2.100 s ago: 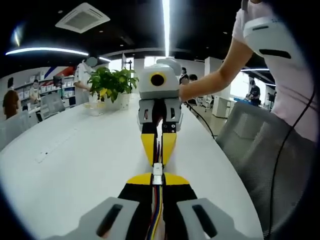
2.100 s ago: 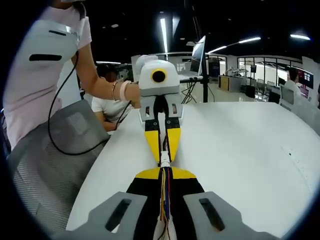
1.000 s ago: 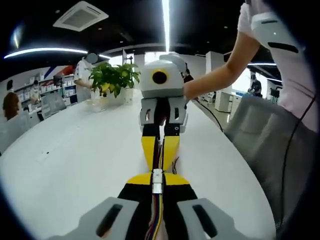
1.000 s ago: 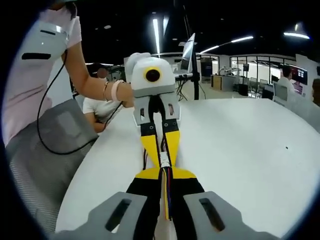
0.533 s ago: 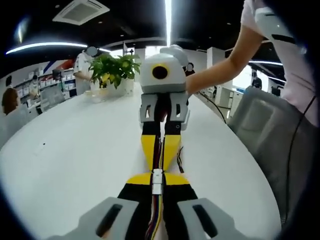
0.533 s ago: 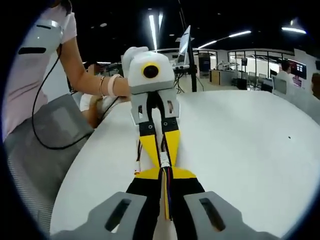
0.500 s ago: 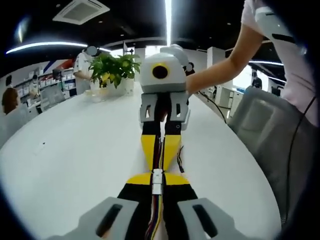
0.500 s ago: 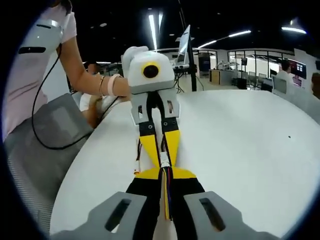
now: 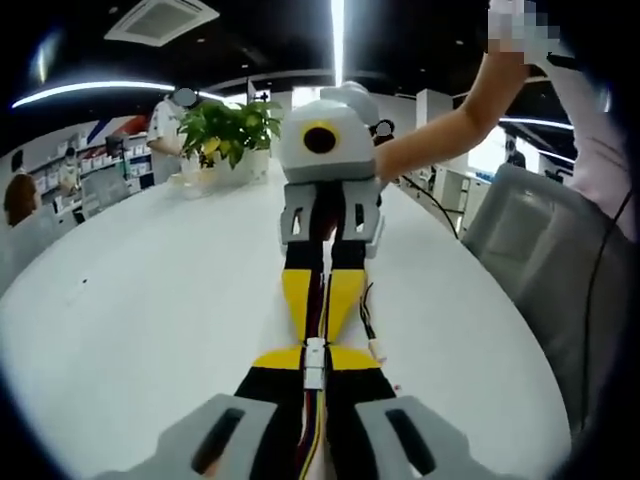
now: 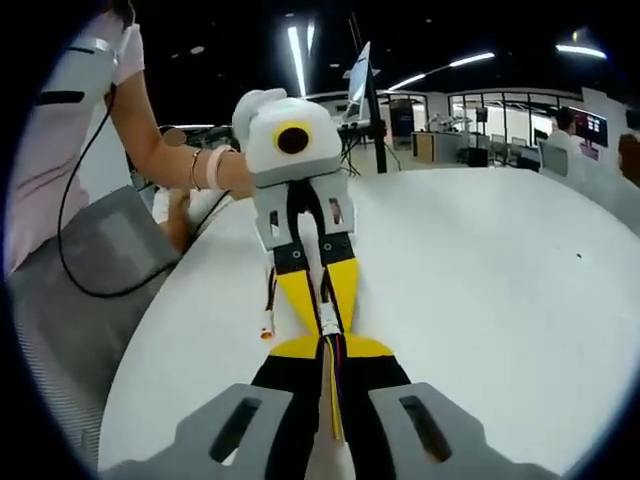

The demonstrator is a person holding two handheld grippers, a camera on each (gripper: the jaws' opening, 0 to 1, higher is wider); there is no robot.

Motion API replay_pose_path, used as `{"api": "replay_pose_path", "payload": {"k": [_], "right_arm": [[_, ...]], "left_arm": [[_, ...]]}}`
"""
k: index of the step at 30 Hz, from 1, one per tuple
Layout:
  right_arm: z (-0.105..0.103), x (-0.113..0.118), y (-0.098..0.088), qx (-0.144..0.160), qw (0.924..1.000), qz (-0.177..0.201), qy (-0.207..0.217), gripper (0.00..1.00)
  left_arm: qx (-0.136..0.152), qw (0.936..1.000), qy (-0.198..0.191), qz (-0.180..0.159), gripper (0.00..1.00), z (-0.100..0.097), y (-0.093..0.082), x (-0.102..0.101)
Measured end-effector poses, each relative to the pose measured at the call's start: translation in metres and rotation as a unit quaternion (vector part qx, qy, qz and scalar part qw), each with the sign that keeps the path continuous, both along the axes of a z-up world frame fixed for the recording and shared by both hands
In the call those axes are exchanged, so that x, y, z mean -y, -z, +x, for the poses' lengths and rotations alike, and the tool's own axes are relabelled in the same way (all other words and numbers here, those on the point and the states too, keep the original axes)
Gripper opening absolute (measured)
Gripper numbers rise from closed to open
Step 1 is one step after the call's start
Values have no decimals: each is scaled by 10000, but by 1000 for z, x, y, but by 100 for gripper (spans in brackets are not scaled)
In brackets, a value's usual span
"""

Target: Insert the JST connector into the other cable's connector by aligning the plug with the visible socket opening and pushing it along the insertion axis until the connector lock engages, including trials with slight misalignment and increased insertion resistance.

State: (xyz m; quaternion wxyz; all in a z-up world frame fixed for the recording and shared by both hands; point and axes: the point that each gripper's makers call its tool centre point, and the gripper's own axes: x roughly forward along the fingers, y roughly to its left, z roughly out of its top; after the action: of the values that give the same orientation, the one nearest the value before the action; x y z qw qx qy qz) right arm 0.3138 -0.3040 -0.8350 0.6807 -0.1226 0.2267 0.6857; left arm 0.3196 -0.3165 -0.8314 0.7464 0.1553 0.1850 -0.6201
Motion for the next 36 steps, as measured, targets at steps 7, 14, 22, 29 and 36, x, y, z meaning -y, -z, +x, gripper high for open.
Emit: {"api": "replay_pose_path", "payload": {"k": [7,14,22,29,36], "right_arm": [[1,0,4,25,10000,-34,18,3],[0,-1,8,-7,9999,-107,50,3],[0,-2,9,-102,9997,-113,165,4],[3,-1,10,-103,9996,-100,244,4],[6,-1,8,-15,9995,-107,294,8]], "left_arm": [[39,10000,0,70,0,2,4,-1],[88,9998,-4,195,0,1,8,0],[99,9995,-47,281,0,3,12,-2],[137,9994,-80,315,3,3,12,-3],[123,9992,-116,373,5,2,12,-5]]}}
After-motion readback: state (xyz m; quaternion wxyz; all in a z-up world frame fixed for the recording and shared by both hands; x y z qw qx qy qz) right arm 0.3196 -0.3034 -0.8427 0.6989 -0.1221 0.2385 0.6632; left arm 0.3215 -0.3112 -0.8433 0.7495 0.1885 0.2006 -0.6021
